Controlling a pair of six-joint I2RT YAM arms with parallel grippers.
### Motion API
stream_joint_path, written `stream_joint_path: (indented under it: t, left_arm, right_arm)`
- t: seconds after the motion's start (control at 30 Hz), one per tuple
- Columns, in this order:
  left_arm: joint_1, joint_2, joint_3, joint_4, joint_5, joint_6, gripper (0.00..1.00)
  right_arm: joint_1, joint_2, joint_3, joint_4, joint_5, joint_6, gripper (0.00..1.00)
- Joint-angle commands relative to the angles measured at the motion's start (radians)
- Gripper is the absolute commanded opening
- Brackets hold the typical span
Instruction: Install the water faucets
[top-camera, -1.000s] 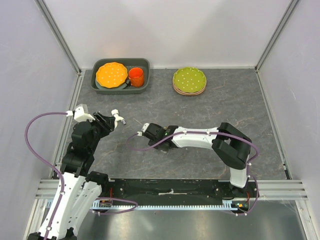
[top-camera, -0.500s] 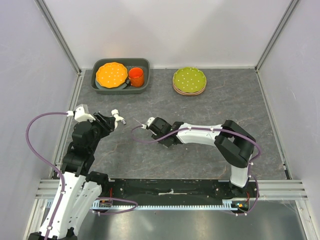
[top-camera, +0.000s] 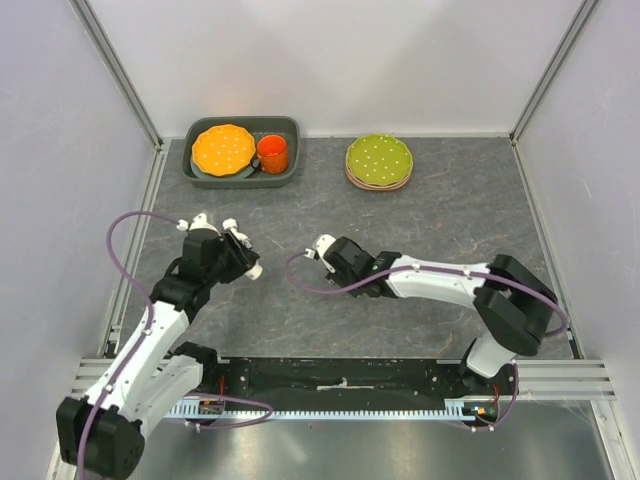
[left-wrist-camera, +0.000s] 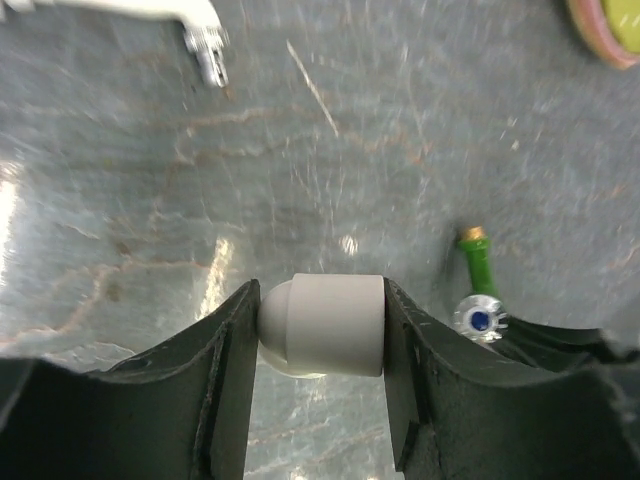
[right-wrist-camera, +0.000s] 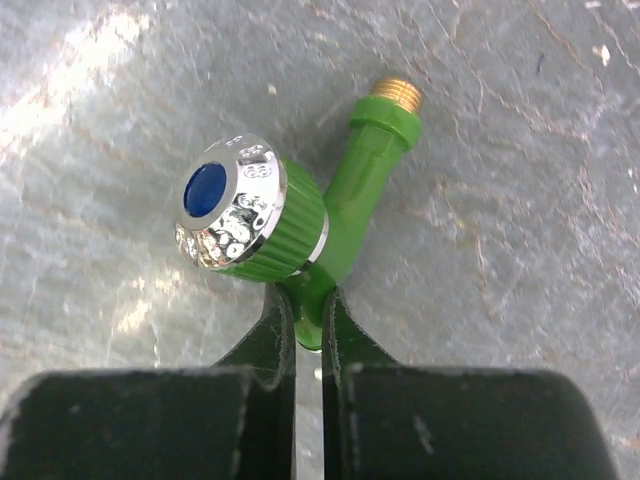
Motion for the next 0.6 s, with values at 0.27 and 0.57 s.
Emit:
stream_joint_path:
  t: [0.27, 0.57]
  left_arm:
    - [-0.230, 0.334, 0.051, 0.096, -0.214, -0.216, 0.17]
    - [-0.244, 0.445, 0.034, 0.127, -0.242, -0.294, 0.60]
  right_arm:
    - [-0.028, -0.323, -0.202, 0.205, -0.032, 0.001, 0.00]
    - [-0.045, -0.386, -0.270, 0.294, -0.103, 0.008, 0.00]
